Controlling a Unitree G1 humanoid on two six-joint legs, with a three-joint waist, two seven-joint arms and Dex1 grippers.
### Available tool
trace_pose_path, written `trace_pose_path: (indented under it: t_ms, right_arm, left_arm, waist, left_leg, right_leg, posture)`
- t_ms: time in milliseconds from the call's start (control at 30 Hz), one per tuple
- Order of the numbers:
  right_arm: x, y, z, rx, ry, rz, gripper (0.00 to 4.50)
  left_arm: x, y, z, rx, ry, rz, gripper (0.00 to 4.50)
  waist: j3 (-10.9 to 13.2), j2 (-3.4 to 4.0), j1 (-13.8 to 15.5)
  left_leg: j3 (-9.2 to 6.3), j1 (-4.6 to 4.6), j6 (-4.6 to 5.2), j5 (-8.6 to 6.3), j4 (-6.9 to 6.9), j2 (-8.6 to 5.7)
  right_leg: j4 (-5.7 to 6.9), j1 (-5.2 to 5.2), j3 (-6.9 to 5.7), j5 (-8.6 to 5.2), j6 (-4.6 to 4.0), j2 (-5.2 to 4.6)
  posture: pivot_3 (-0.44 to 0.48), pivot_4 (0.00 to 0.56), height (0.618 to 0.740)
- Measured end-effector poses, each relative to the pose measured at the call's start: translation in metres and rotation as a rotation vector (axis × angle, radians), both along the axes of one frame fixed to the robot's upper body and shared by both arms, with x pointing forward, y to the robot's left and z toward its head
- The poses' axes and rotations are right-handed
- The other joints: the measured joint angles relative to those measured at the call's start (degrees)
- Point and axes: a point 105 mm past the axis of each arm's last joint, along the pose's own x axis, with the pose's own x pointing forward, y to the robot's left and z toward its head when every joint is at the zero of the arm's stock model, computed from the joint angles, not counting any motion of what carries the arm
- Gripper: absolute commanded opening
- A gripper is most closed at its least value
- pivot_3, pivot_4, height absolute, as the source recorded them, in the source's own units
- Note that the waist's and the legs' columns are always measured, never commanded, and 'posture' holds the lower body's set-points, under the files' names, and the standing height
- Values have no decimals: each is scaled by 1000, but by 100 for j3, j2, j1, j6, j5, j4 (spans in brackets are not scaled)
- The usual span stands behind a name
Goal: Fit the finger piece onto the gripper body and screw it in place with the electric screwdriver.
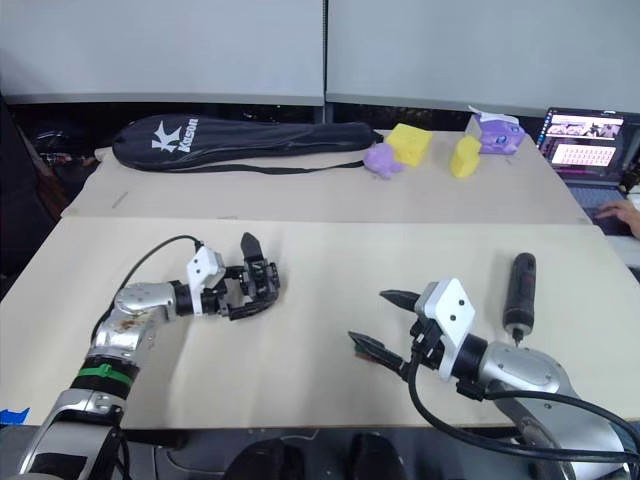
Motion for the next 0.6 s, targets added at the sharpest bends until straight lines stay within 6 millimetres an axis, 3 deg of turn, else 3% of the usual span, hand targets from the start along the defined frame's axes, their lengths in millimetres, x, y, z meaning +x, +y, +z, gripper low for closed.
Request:
trace_pose_path:
  t_ms: [67,167,367,600]
  right_arm:
    - [0,0,0,-2,-1,1,4500]
    - [0,0,0,-4,-3,-1,4500]
    - [-1,-6,-3,-18,11,-28,4500]
    - [-12,-23,-7,-32,25,-136,4500]
  left_arm:
    - [-1,-6,-3,5,-4,-26,3644]
    - [-2,-9,-4,1,-14,-49,2396]
    - [-4,-26,-4,-16,-19,-132,2407]
    - [-7,-107,24,-81,-65,-367,2407]
  waist:
    - [0,0,-1]
    - [0,0,4]
    - [1,-1,41]
    - [1,-1,113]
  left_leg:
    - [0,0,0,0,0,0]
    - [0,0,0,0,2,0]
    - [-3,-18,11,-6,16,-1]
    - [-25,-87,38,-21,89,-5]
  right_leg:
    - [1,0,0,0,0,0]
    - [2,0,0,0,0,-1]
    - [-1,-4,-8,0,3,-2]
    - [1,-20,-74,9,26,14]
  posture:
    - [0,150,740]
    - [0,150,740]
    - [0,150,740]
    - [0,150,740]
